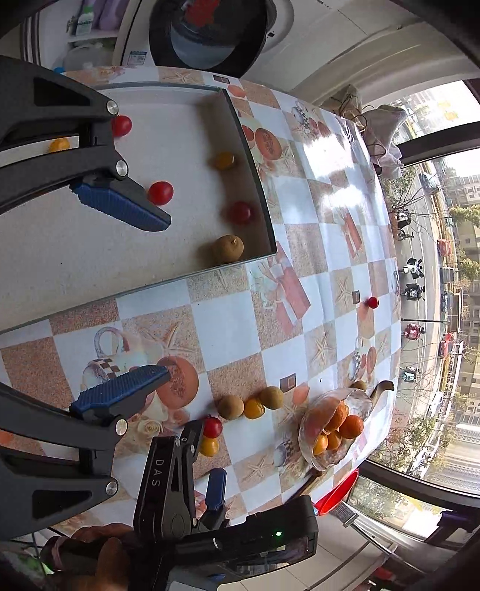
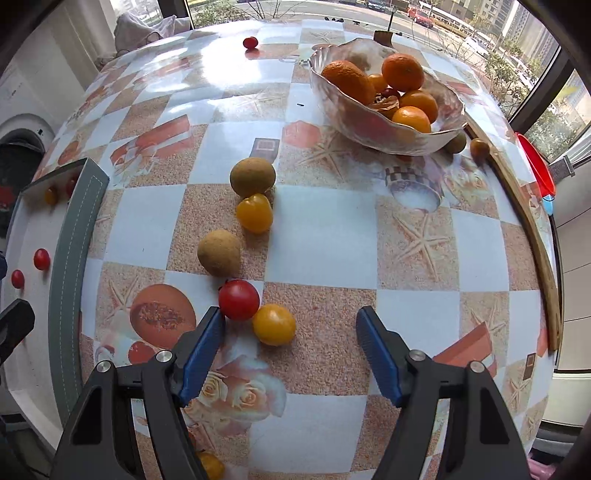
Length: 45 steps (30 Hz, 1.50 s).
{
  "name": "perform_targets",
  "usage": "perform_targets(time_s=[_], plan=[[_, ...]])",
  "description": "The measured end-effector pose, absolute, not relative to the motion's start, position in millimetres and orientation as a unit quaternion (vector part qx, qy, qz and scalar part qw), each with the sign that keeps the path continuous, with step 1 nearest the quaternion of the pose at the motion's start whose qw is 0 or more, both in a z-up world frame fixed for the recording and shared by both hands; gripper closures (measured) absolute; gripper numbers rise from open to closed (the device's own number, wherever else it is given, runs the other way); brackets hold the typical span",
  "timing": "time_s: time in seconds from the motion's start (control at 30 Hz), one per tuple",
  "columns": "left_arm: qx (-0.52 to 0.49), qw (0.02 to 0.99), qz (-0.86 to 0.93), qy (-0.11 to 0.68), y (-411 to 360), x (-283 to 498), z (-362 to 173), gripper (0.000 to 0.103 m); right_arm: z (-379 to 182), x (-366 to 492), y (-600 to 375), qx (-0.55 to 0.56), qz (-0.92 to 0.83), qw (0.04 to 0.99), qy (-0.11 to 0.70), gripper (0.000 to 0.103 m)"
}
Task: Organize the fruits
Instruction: 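Move both open tools back toward the remaining fruit, then close the left tool on a brown fruit while the right grasps a yellow tomato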
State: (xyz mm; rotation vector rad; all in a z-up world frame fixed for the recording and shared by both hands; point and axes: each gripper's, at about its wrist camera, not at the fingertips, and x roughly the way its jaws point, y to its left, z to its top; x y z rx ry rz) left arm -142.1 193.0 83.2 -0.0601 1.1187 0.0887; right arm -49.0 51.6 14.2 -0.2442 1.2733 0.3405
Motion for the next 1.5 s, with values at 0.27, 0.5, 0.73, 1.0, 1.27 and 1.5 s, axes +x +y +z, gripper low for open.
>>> perform_targets(time_s=[0.27,0.5,0.73,1.0,1.27,1.5], plan=[[-0.010,0.832,-0.009,0.555,141.6,-155.7,63.4,0.027,14.9,-47.1,7.8,-0.100,0.126,0.793,0.588,0.026],[-0.014,0.826,-0.010,0.563,132.9,-149.4,55.9,0.027,17.3,-36.4,-10.0,-0.082,0.124,0.796,0.587,0.026],[-0.034,0.836,0.010,0.548,144.7,-97.2,52.7,0.027,19.3,-28.0,-7.3,-0.075,0.139,0.795,0.586,0.026],[-0.062,0.830,-0.002,0.554,145.7,-60.1,42.3,0.027,19.2,-34.1,-12.5,-0.080,0.156,0.794,0.582,0.026],[-0.033,0.818,0.031,0.574,137.3,-44.7,19.3,0.027,19.9,-35.0,-16.7,-0.073,0.166,0.791,0.584,0.026],[-0.024,0.818,0.036,0.573,140.1,-45.7,16.6,0.027,20.0,-32.7,-6.4,-0.076,0.186,0.790,0.580,0.026]])
